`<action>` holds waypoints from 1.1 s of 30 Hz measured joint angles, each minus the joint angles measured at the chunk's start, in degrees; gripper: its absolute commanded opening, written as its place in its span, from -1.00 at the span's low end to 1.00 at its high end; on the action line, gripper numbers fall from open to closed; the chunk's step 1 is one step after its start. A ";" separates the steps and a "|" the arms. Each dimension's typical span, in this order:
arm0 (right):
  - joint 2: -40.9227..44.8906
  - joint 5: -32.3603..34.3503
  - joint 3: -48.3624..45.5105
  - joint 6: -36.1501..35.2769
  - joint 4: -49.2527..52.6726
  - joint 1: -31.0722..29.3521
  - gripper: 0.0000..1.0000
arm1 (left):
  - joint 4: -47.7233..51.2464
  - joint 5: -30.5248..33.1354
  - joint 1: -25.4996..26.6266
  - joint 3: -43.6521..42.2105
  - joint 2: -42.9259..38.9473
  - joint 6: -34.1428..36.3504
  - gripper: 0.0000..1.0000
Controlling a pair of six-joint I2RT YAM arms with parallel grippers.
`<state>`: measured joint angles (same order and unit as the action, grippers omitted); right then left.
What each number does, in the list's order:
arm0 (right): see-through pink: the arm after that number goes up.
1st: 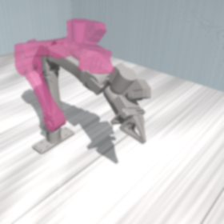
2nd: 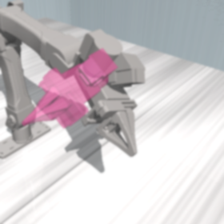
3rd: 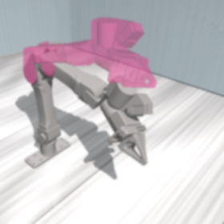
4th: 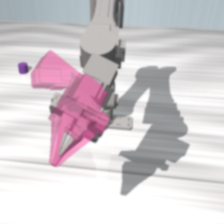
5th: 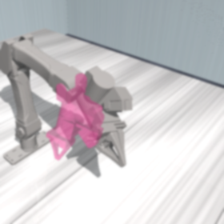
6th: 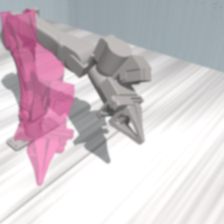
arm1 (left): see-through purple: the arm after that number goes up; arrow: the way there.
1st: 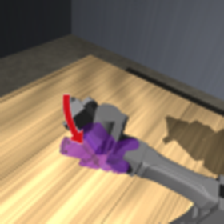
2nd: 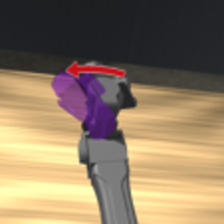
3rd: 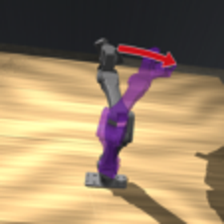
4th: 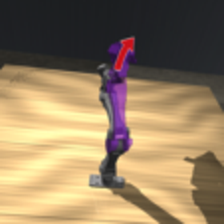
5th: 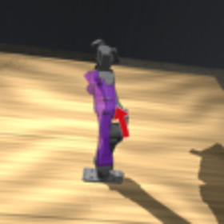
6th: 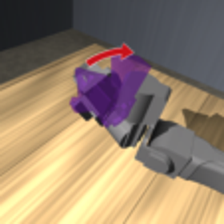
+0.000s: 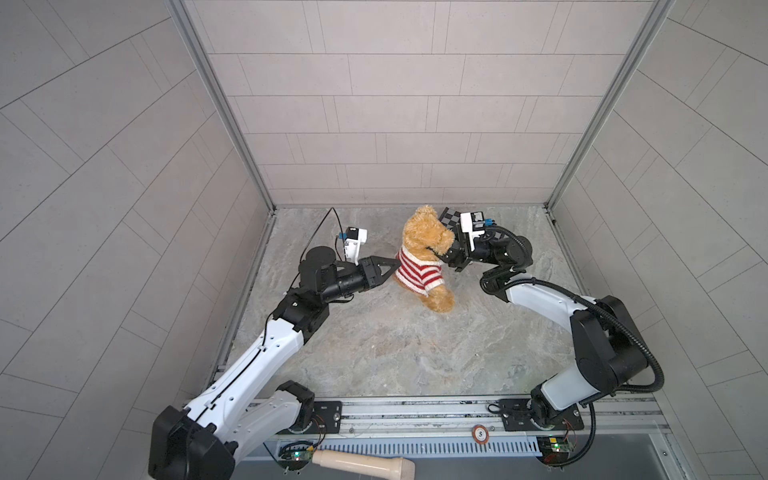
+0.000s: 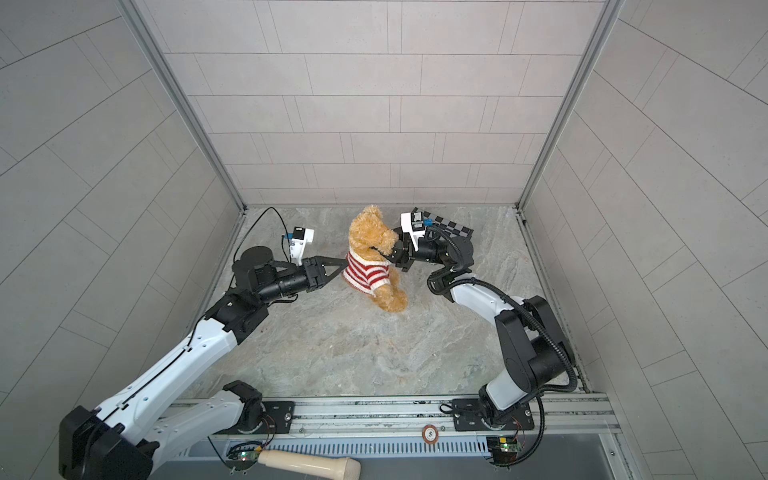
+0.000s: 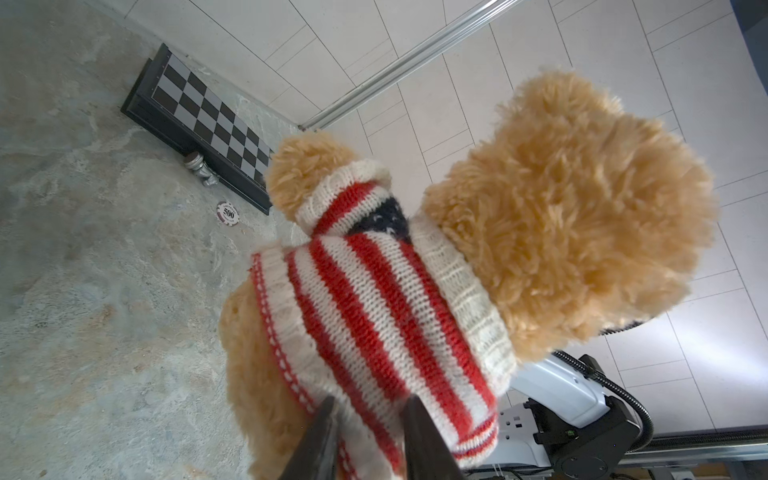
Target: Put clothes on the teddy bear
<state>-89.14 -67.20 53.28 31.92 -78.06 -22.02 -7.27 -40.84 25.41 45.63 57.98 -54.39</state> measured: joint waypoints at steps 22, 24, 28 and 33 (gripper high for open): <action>-0.24 1.90 -1.14 -3.34 -0.11 -0.04 -1.00 | 4.00 4.57 0.52 0.04 0.72 1.49 -0.75; -0.24 2.12 -1.62 -3.65 -0.04 0.15 -1.00 | 6.16 5.46 0.52 0.09 0.37 2.62 -0.85; -0.24 2.14 -2.40 -4.83 1.03 0.17 -1.00 | 11.08 7.06 0.28 0.13 -1.07 5.33 -0.90; -0.09 2.93 -3.91 -7.06 2.58 0.11 -1.00 | 14.64 7.69 -0.33 0.13 -2.34 7.15 -0.92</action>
<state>-89.23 -64.27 49.36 24.86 -75.48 -21.91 7.38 -33.15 25.08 45.76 55.64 -47.24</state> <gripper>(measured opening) 0.195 0.056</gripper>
